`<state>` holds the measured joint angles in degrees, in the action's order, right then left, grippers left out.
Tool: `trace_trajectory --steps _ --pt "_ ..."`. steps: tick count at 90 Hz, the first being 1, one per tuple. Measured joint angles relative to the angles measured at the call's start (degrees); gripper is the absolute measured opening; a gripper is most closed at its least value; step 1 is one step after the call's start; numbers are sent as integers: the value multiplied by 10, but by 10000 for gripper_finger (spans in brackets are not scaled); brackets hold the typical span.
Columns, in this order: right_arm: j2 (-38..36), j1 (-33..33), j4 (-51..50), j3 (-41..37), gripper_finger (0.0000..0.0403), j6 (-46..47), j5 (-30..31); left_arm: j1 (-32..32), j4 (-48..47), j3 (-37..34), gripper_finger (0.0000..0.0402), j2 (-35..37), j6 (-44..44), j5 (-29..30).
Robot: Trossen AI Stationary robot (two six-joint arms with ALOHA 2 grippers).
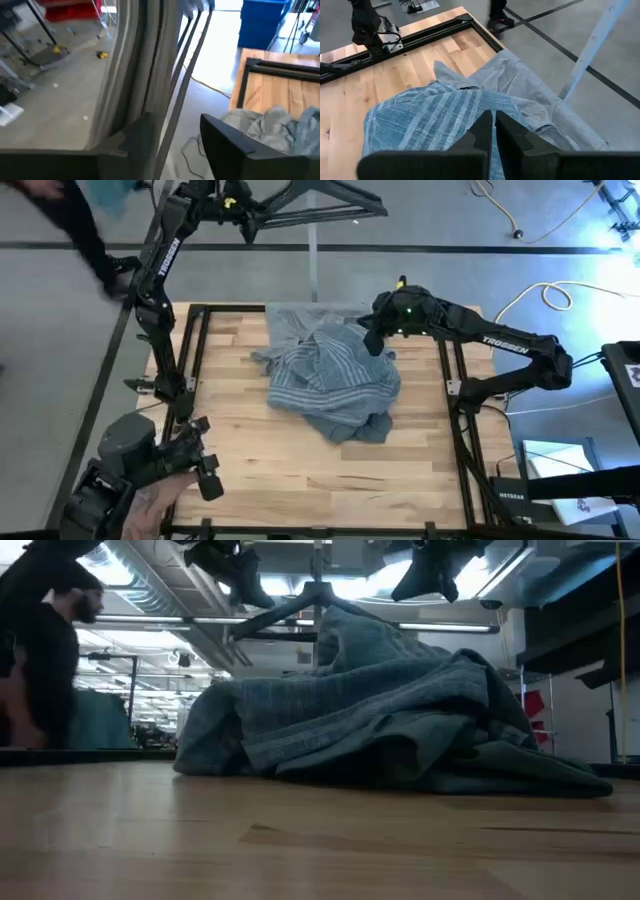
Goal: Unhang clothes
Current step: Hang the hanger
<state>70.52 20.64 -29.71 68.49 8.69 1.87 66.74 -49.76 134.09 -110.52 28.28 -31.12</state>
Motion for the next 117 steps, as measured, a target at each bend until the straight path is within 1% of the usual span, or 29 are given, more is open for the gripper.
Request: trace_trajectory --steps 9,17,32,48,58,68,77,83,88,95,100,109,117 --pt "0 0 -1 0 5 0 0 -4 1 8 163 4 3 3" --pt "0 0 -4 0 5 0 0 -4 16 8 164 14 -21 -2" --pt "3 0 -9 0 5 -1 -15 -8 63 9 164 47 -93 -59" --pt "22 0 1 0 5 1 -26 -36 67 9 164 76 -159 -126" --pt "38 0 -1 0 5 48 -58 -66 57 9 164 91 -201 -155" --pt "56 0 -6 0 5 105 -123 -115 12 9 164 94 -216 -161" --pt "71 0 -4 0 5 110 -176 -178 -44 9 164 97 -206 -157" --pt "82 -1 -2 0 5 110 -190 -228 -83 3 164 98 -185 -137" --pt "91 -1 8 0 5 125 -179 -270 -114 -6 164 99 -163 -125" --pt "102 -1 32 0 5 185 -127 -321 -152 -18 164 97 -140 -118" --pt "108 0 50 0 5 207 -100 -350 -160 -26 164 97 -139 -108" --pt "111 -7 84 0 5 232 -80 -388 -162 -41 164 98 -146 -97" --pt "110 -28 101 0 5 251 -79 -418 -154 -58 164 99 -159 -82"
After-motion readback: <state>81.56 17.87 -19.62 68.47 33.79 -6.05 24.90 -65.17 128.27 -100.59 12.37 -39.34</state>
